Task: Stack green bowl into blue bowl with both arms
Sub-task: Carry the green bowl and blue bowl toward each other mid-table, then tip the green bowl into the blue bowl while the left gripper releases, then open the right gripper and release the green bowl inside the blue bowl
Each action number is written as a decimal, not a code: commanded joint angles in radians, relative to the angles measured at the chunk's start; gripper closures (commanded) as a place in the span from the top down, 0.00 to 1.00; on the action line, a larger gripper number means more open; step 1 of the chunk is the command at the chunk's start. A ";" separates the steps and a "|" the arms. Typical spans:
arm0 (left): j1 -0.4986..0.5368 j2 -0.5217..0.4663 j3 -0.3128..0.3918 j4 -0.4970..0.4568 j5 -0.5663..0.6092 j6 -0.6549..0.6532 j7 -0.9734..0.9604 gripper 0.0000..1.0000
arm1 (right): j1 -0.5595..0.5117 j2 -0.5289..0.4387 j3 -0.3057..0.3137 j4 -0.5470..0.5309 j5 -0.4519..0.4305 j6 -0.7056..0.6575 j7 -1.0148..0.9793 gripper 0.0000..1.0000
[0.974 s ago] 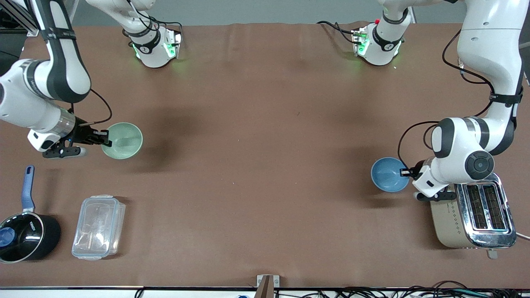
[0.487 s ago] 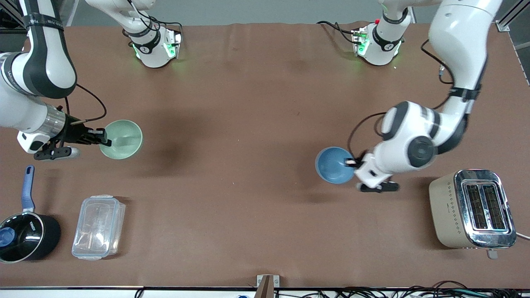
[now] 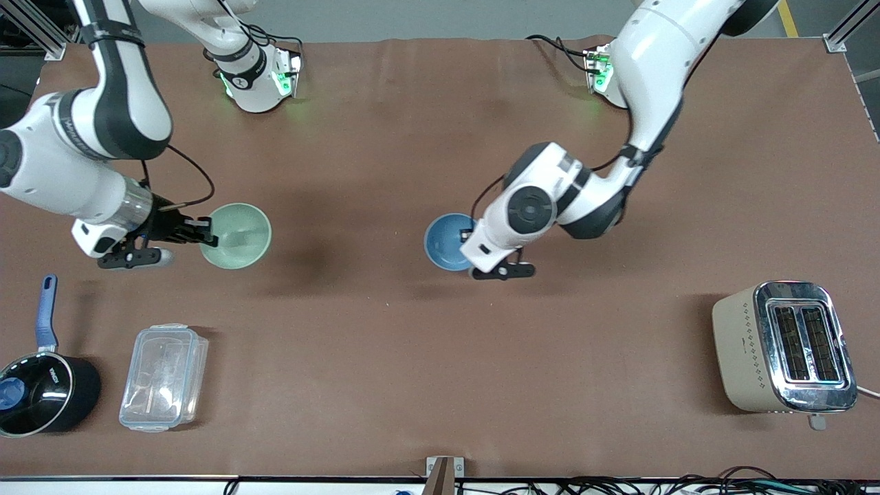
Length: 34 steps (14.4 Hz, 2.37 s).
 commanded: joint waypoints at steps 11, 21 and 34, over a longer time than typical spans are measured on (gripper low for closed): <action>0.005 0.005 0.043 0.064 0.028 0.079 -0.001 1.00 | 0.317 0.138 -0.005 -0.008 0.095 0.237 0.264 0.00; 0.359 -0.391 0.047 0.071 0.183 -0.332 0.335 1.00 | 0.581 0.289 -0.006 0.042 0.092 0.463 0.608 0.01; 0.513 -0.540 0.040 0.178 0.076 -0.679 0.444 1.00 | 0.627 0.355 -0.009 0.035 0.089 0.558 0.626 0.11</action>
